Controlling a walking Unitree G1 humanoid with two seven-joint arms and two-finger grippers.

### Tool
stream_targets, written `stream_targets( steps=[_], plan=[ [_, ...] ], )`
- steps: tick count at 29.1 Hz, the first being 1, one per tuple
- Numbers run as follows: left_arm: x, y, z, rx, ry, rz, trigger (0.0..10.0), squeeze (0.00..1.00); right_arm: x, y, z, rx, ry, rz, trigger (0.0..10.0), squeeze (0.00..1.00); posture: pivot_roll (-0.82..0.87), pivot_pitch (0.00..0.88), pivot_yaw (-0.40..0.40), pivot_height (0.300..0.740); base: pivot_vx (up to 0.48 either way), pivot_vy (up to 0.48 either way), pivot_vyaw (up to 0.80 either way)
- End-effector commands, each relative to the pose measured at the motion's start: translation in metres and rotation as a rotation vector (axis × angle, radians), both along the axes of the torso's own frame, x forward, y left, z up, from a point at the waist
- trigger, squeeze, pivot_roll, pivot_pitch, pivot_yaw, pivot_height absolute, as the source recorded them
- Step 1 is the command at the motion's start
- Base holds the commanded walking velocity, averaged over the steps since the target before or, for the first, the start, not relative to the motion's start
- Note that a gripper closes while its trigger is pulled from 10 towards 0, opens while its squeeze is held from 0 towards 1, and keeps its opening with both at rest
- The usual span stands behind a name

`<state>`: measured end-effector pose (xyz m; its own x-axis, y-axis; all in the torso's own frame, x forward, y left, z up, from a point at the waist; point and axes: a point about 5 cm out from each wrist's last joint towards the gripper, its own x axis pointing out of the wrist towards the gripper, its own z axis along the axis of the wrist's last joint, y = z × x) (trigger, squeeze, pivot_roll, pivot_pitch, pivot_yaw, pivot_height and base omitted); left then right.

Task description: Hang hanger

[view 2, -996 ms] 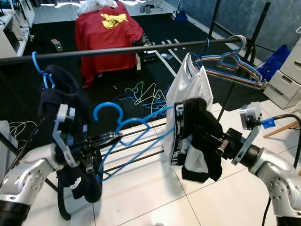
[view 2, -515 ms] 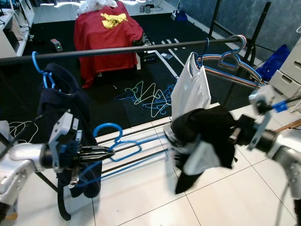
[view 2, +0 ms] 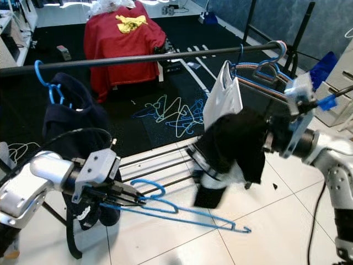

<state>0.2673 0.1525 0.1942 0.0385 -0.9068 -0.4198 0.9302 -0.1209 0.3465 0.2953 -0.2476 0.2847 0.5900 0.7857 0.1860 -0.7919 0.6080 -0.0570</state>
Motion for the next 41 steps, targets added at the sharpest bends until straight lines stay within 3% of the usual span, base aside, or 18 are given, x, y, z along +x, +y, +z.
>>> stream_targets(
  steps=[1, 3, 4, 6, 8, 9, 10, 11, 12, 13, 14, 17, 19, 20, 22, 25, 29, 41],
  plan=[
    [0.004, 0.008, -0.009, 0.046, 0.006, 0.044, 10.0, 0.0, 0.001, -0.015, 0.003, 0.059, -0.016, -0.085, 10.0, 0.0, -0.05, 0.104, -0.032, 0.74, 0.0, 0.0, 0.0],
    [0.01, 0.017, -0.017, 0.056, 0.006, 0.127, 10.0, 0.0, 0.003, -0.021, -0.003, 0.045, 0.001, -0.154, 10.0, 0.0, -0.05, 0.106, -0.03, 0.74, 0.0, 0.0, 0.0],
    [0.017, 0.024, -0.022, 0.016, 0.017, 0.23, 10.0, 0.0, 0.003, -0.027, -0.02, 0.024, 0.049, -0.211, 10.0, 0.0, -0.05, 0.109, -0.028, 0.74, 0.0, 0.0, 0.0],
    [0.017, 0.024, -0.022, 0.016, 0.017, 0.23, 10.0, 0.0, 0.003, -0.027, -0.02, 0.024, 0.049, -0.211, 10.0, 0.0, -0.05, 0.109, -0.028, 0.74, 0.0, 0.0, 0.0],
    [0.028, 0.038, -0.037, -0.068, 0.048, 0.449, 10.0, 0.0, 0.002, -0.033, -0.056, 0.024, 0.151, -0.32, 10.0, 0.0, -0.05, 0.113, -0.025, 0.74, 0.0, 0.0, 0.0],
    [0.028, 0.038, -0.037, -0.068, 0.048, 0.449, 10.0, 0.0, 0.002, -0.033, -0.056, 0.024, 0.151, -0.32, 10.0, 0.0, -0.05, 0.113, -0.025, 0.74, 0.0, 0.0, 0.0],
    [0.033, 0.045, -0.048, -0.107, 0.053, 0.58, 10.0, 0.0, -0.001, -0.034, -0.076, 0.04, 0.204, -0.381, 10.0, 0.0, -0.05, 0.114, -0.025, 0.74, 0.0, 0.0, 0.0],
    [0.033, 0.045, -0.048, -0.107, 0.053, 0.58, 10.0, 0.0, -0.001, -0.034, -0.076, 0.04, 0.204, -0.381, 10.0, 0.0, -0.05, 0.114, -0.025, 0.74, 0.0, 0.0, 0.0],
    [0.032, 0.048, -0.063, -0.15, 0.09, 0.7, 10.0, 0.0, -0.004, -0.034, -0.1, 0.069, 0.272, -0.449, 10.0, 0.0, -0.05, 0.116, -0.024, 0.74, 0.0, 0.0, 0.0],
    [0.032, 0.048, -0.063, -0.15, 0.09, 0.7, 10.0, 0.0, -0.004, -0.034, -0.1, 0.069, 0.272, -0.449, 10.0, 0.0, -0.05, 0.116, -0.024, 0.74, 0.0, 0.0, 0.0],
    [0.027, 0.051, -0.082, -0.167, 0.124, 0.808, 10.0, 0.0, -0.009, -0.033, -0.126, 0.094, 0.347, -0.51, 10.0, 0.0, -0.04, 0.121, -0.026, 0.74, 0.0, 0.0, 0.0],
    [0.02, 0.054, -0.101, -0.187, 0.18, 0.905, 10.0, 0.0, -0.014, -0.031, -0.15, 0.108, 0.417, -0.556, 10.0, 0.0, -0.04, 0.123, -0.026, 0.74, 0.0, 0.0, 0.0],
    [0.004, 0.062, -0.136, -0.183, 0.265, 1.086, 10.0, 0.0, -0.024, -0.029, -0.191, 0.119, 0.55, -0.645, 10.0, 0.0, -0.03, 0.126, -0.024, 0.74, 0.0, 0.0, 0.0],
    [0.004, 0.062, -0.136, -0.183, 0.265, 1.086, 10.0, 0.0, -0.024, -0.029, -0.191, 0.119, 0.55, -0.645, 10.0, 0.0, -0.03, 0.126, -0.024, 0.74, 0.0, 0.0, 0.0],
    [-0.006, 0.076, -0.161, -0.163, 0.293, 1.314, 10.0, 0.0, -0.033, -0.028, -0.219, 0.113, 0.631, -0.724, 10.0, 0.0, -0.02, 0.127, -0.027, 0.74, 0.0, 0.0, 0.39],
    [-0.009, 0.079, -0.169, -0.164, 0.313, 1.391, 10.0, 0.0, -0.036, -0.028, -0.227, 0.107, 0.649, -0.746, 10.0, 0.0, -0.02, 0.127, -0.027, 0.74, 0.0, 0.0, 0.79],
    [-0.026, 0.086, -0.192, -0.135, 0.329, 1.635, 10.0, 0.0, -0.055, -0.01, -0.266, 0.047, 0.748, -0.767, 10.0, 0.0, 0.0, 0.128, -0.032, 0.74, 0.0, 0.0, 0.78],
    [-0.033, 0.078, -0.205, -0.133, 0.335, 1.7, 10.0, 0.0, -0.077, -0.001, -0.296, -0.048, 0.81, -0.782, 10.0, 0.0, 0.0, 0.127, -0.021, 0.74, 0.0, 0.0, 0.78]
  ],
)
